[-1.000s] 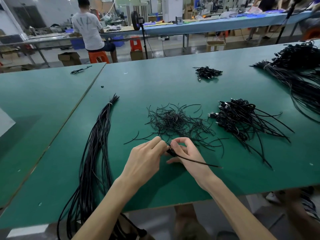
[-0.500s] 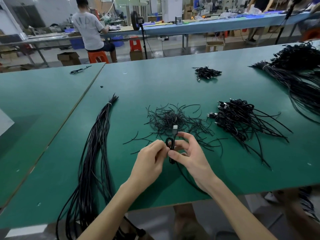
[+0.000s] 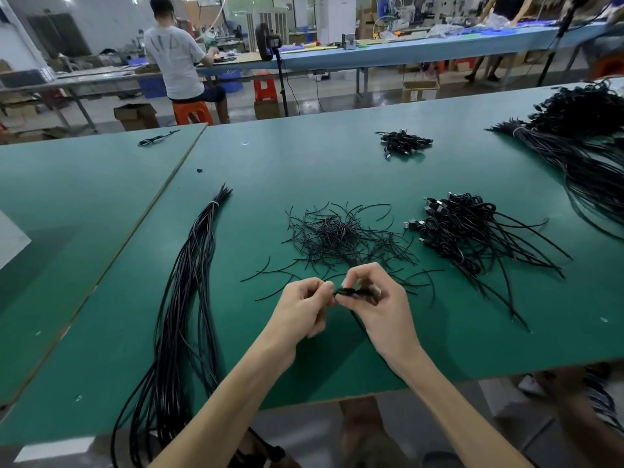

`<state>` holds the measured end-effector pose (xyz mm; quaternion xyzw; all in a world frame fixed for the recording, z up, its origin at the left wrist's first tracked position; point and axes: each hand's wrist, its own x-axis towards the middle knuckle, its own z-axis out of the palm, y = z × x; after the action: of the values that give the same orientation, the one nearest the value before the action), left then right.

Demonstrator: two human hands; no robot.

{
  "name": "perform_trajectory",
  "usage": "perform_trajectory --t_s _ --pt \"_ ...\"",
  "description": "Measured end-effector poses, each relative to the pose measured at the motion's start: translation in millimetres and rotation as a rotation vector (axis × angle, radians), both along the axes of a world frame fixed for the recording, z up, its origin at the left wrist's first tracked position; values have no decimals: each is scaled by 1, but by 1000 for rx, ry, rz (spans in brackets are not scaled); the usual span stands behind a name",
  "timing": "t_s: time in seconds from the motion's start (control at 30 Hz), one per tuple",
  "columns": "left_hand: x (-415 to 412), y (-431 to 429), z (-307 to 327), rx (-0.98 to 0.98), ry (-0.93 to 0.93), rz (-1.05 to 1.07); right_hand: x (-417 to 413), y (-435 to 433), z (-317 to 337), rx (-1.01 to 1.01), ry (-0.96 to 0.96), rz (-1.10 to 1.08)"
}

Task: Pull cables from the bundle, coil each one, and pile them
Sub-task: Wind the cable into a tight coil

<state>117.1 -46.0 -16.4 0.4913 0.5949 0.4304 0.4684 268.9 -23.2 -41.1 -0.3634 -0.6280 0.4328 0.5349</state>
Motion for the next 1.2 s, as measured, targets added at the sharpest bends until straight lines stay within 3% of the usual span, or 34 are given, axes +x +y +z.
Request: perform_trajectory --t_s 0.2,0.33,0.4,0.6,0.83,0.97,1.1,1.2 --pt "-4 4 6 -107 -118 39 -9 -8 -4 473 -386 -182" --pt "-12 3 9 132 237 74 -11 -9 -8 553 -503 -161" --pt "-19 2 8 292 421 87 -11 -9 -7 493 -424 -44" --pt "-27 -2 12 677 677 127 -13 -14 -1 138 -155 85" --pt "-16 -3 11 925 909 65 -9 -11 0 -25 -171 142" --pt "-19 -7 12 980 1061 22 -5 -8 4 -232 26 226" --pt "-15 -12 10 973 1064 -53 -3 -2 3 -313 194 230" --pt "-10 -13 1 867 851 -62 -2 -1 2 -347 296 234"
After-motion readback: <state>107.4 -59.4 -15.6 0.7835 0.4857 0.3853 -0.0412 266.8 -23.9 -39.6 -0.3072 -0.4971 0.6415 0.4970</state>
